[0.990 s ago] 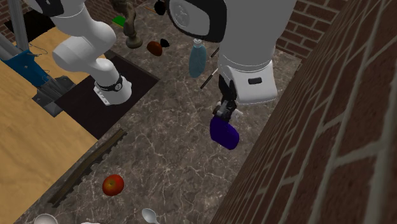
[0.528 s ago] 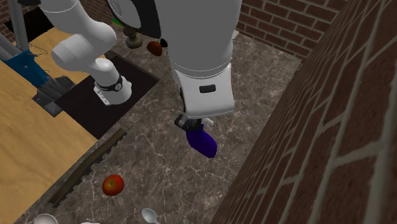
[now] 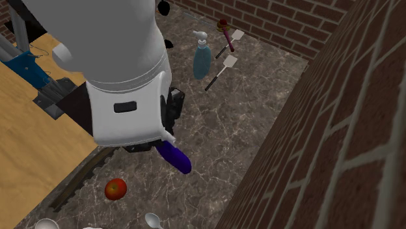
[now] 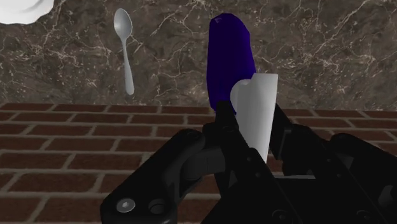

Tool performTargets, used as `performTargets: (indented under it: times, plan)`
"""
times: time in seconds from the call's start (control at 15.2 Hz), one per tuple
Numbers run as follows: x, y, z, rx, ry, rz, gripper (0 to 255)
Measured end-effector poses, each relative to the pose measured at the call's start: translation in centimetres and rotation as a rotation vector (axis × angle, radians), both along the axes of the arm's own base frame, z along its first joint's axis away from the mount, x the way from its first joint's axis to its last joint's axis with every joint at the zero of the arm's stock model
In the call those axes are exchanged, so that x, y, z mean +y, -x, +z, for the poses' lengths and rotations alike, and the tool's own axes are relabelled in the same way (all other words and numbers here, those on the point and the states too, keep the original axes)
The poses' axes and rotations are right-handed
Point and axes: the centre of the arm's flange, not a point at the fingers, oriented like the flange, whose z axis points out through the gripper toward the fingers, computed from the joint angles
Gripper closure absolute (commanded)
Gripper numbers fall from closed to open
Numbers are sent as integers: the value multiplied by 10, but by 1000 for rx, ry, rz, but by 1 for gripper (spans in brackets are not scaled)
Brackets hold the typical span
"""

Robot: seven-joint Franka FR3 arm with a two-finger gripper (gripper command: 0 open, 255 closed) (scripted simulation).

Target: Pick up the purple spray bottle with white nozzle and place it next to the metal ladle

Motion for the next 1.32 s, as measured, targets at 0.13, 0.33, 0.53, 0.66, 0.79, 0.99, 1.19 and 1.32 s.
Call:
performTargets:
  times: [0.13, 0.33, 0.53, 0.66, 0.79, 0.99, 1.19, 1.32]
  plan:
    - [-23, 13, 12, 0, 0, 0, 255]
    - [-55, 27, 26, 0, 0, 0, 255]
    - [-89, 45, 40, 0, 0, 0, 255]
    - [-112, 55, 50, 0, 0, 0, 255]
    - [-133, 65, 58, 0, 0, 0, 255]
    - [-167, 83, 71, 1, -1, -1, 255]
    - [-195, 96, 84, 0, 0, 0, 255]
    - [-198, 100, 78, 1, -1, 1, 255]
